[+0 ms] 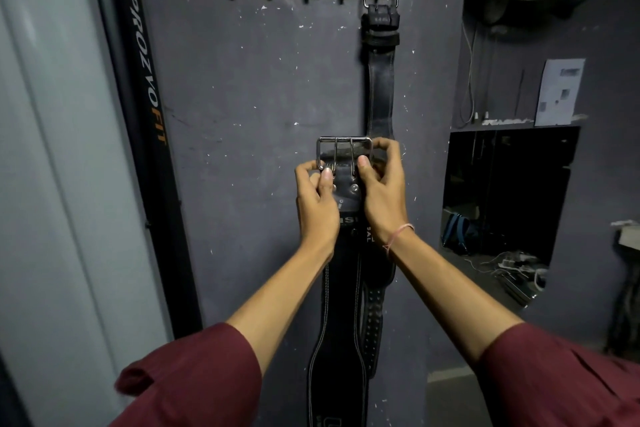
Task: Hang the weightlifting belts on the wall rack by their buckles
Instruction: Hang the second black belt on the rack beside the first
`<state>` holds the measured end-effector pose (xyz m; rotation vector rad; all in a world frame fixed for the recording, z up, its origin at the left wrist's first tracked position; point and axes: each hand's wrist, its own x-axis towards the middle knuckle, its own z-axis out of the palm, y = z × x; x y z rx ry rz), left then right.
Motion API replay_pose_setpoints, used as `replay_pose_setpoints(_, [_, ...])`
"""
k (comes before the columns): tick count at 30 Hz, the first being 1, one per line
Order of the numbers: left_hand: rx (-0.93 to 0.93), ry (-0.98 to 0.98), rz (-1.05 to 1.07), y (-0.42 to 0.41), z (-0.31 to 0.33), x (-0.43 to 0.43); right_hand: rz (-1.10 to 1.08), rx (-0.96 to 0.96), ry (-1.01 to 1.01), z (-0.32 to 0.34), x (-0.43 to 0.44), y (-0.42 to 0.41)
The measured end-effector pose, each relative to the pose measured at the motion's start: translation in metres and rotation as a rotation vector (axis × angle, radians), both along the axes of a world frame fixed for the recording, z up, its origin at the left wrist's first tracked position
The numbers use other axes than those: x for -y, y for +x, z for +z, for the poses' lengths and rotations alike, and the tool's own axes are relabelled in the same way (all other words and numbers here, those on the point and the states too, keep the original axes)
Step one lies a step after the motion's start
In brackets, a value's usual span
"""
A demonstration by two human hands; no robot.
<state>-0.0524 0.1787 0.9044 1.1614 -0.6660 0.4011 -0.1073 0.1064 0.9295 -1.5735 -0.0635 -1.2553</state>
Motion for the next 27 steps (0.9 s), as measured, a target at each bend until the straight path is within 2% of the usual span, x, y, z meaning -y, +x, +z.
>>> replay_pose_setpoints(5, [0.027, 0.007, 0.019, 0.001, 0.005, 0.001, -0.093, -0.042, 0.045, -0.014, -0.002, 0.004])
replay_pose_setpoints(9, [0.03, 0.087, 0.077, 0.014, 0.016, 0.006, -0.203, -0.084, 0.108, 0.002, -0.006, 0.015])
replay_pose_setpoints(16, [0.024, 0.295, 0.4, 0.053, 0.059, 0.031, -0.145, -0.005, 0.076, 0.043, 0.018, 0.062])
replay_pose_setpoints(22, [0.144, 0.199, 0.387, 0.108, 0.104, 0.069, -0.109, 0.074, 0.113, 0.093, 0.06, 0.122])
replay_pose_setpoints(27, [0.267, 0.189, 0.432, 0.157, 0.175, 0.104, -0.048, 0.164, 0.125, 0.165, 0.097, 0.164])
